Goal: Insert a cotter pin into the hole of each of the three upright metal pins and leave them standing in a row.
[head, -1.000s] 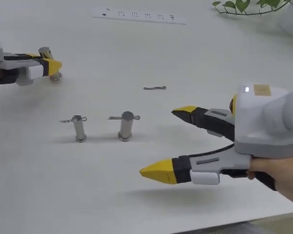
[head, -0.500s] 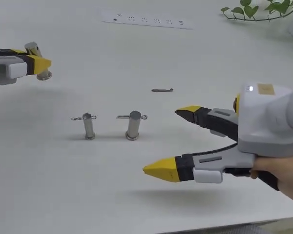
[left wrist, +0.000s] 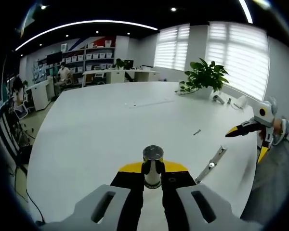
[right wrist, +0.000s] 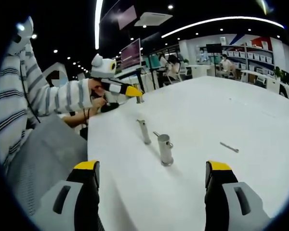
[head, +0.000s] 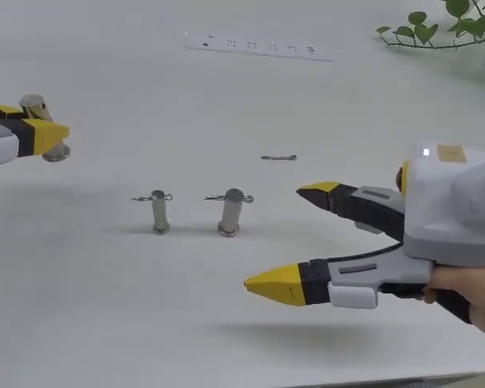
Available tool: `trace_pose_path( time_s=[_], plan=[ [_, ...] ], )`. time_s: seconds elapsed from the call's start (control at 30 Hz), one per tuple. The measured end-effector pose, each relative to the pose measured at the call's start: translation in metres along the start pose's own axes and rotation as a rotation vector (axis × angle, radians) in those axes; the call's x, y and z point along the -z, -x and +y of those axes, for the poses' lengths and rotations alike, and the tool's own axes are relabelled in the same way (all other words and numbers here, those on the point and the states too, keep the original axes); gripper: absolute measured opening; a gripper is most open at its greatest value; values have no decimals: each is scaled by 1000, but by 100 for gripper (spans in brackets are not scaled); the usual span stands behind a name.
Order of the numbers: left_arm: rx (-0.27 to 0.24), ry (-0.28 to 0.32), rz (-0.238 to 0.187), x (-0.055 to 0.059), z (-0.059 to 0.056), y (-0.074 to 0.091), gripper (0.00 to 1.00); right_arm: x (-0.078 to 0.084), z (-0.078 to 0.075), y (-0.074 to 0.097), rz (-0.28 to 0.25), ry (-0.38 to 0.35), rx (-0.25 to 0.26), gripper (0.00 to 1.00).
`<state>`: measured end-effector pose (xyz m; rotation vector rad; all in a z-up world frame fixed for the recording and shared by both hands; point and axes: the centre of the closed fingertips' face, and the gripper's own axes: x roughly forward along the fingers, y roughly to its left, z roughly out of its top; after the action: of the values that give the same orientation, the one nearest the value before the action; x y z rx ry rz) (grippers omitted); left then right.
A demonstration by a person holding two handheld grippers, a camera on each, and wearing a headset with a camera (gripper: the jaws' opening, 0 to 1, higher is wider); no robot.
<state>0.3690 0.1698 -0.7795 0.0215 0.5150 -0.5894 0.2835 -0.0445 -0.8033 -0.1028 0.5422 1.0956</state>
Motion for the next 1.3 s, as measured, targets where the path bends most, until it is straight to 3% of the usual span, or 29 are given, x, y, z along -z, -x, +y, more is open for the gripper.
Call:
trace_pose_path(
  time_s=[0.2, 0.37, 0.53, 0.83, 1.3],
  plan=[
    [1, 11, 11, 14, -14, 10, 11, 0, 0, 1, 3, 2, 2, 92],
    [13, 30, 54, 36, -32, 9, 11, 1, 0, 3, 9, 3, -2, 91],
    [43, 27, 81, 47, -53, 6, 11, 1, 0, 4, 9, 3, -5, 91],
    [62, -15, 122, 56, -77, 2, 11, -1, 2, 2, -1, 1, -10, 91],
    [54, -31, 194, 69, -93, -2, 11, -3, 2, 1, 0, 21, -18, 89]
  ],
)
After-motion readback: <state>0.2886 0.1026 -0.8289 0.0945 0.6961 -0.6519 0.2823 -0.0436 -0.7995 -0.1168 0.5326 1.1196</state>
